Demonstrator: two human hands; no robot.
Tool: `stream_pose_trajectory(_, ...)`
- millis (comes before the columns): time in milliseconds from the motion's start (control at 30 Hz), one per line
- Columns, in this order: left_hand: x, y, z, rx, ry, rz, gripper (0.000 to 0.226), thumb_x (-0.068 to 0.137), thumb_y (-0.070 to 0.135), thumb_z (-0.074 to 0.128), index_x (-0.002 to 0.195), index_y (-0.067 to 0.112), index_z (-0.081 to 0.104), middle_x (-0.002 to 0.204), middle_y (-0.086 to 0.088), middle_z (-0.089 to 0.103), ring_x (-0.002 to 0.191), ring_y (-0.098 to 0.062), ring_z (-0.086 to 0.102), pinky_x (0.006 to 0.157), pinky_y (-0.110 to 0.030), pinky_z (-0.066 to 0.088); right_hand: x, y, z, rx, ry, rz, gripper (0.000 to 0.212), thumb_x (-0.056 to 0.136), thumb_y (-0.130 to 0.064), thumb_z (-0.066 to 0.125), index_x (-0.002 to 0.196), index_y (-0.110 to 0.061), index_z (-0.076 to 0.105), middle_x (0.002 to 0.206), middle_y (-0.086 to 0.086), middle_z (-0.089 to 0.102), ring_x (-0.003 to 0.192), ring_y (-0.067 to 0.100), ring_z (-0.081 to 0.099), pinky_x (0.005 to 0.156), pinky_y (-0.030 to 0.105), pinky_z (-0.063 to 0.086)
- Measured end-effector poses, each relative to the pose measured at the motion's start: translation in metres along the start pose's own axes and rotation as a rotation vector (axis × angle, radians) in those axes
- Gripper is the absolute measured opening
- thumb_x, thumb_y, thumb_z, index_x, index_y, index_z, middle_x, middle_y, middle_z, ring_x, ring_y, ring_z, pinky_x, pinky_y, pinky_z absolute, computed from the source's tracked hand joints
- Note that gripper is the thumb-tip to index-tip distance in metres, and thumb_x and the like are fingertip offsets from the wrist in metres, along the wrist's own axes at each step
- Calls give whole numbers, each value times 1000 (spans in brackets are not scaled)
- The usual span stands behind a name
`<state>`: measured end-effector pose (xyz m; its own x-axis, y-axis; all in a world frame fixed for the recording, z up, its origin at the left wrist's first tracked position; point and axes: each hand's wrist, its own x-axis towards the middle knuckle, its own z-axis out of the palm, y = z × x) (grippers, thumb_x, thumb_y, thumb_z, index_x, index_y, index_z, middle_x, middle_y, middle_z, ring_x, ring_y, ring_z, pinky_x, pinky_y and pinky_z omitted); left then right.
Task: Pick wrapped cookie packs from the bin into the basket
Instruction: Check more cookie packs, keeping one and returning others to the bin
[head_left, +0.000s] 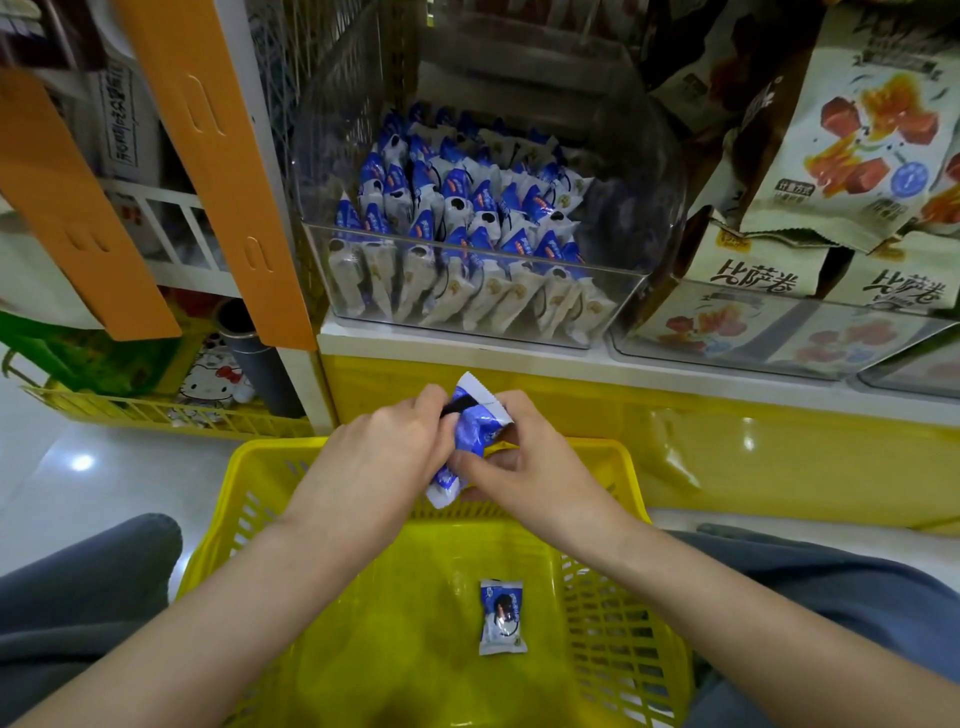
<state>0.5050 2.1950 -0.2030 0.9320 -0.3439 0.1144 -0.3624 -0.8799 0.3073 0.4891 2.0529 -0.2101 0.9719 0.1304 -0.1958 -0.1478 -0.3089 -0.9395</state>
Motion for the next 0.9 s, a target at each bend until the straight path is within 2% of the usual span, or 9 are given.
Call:
stream_pose_trajectory(133, -2, 1, -3, 59, 21, 29, 23, 98, 37, 29, 95, 19, 43, 81, 1, 55, 79, -27, 62, 56, -31, 34, -3, 3, -2, -267, -14, -127, 31, 81, -18, 67, 100, -30, 45, 85, -12, 62, 71, 2, 63, 63, 20, 49)
stream_pose_trajectory(233, -3, -1, -1, 97, -16, 46, 15, 99, 31, 31, 88, 21, 32, 75, 4, 45, 79, -26, 61, 58, -32, 37, -3, 5, -3, -302, -36, -142, 30, 81, -19, 66, 104, -25, 47, 87, -8, 62, 67, 1, 60, 61, 17, 47)
stream_pose_trajectory(300, -1, -3, 2, -37, 18, 16, 17, 98, 30, 33, 87, 19, 39, 73, 2, 47, 77, -29, 59, 60, -35, 40, -3, 4, -3, -297, -23, -138, 30, 81, -21, 66, 103, -27, 47, 87, -10, 62, 66, 2, 61, 58, 14, 46)
stream_pose_trajectory(400, 0, -1, 3, -300, 87, -30, 22, 95, 29, 41, 101, 15, 57, 80, -3, 61, 78, -27, 59, 67, -41, 46, 0, 3, -5, -174, 21, -91, 29, 83, -21, 66, 105, -25, 48, 89, -5, 65, 71, 12, 68, 68, 29, 55)
stream_pose_trajectory(500, -1, 1, 6, -430, 48, -46, 31, 94, 22, 45, 125, 22, 43, 101, -5, 65, 85, -22, 62, 74, -43, 49, 6, 1, -9, -9, 50, -20, 26, 85, -17, 64, 106, -21, 48, 89, -2, 63, 73, 20, 70, 68, 41, 58)
stream_pose_trajectory(667, 2, -4, 13, -550, 45, -67, 24, 93, 13, 44, 112, 27, 40, 85, 6, 66, 71, -4, 58, 59, -16, 44, 7, -2, -9, 101, 3, -48, 22, 87, -19, 62, 102, -28, 48, 101, -1, 60, 78, 19, 68, 62, 31, 58)
stream_pose_trajectory(733, 6, -3, 11, -714, 58, -149, 21, 94, 8, 41, 107, 24, 47, 79, 4, 67, 70, -8, 60, 62, -18, 47, 7, -6, -10, 114, -17, -111, 20, 91, -17, 55, 104, -32, 49, 108, -4, 59, 81, 21, 65, 62, 28, 56)
stream_pose_trajectory(800, 12, -1, 6, -1004, 42, -295, 24, 95, 6, 36, 98, 23, 53, 79, -4, 68, 72, -18, 64, 66, -33, 55, 6, -10, -13, 166, -40, -159, 23, 94, -13, 48, 109, -30, 49, 110, -1, 59, 77, 17, 64, 63, 26, 55)
stream_pose_trajectory(900, 17, 3, -1, -1451, -86, -399, 19, 94, 29, 41, 93, 24, 59, 88, -8, 70, 77, -13, 68, 70, -32, 56, 6, -15, -17, 126, -3, -183, 34, 92, -7, 53, 120, -25, 46, 120, -1, 56, 77, 18, 61, 63, 26, 55)
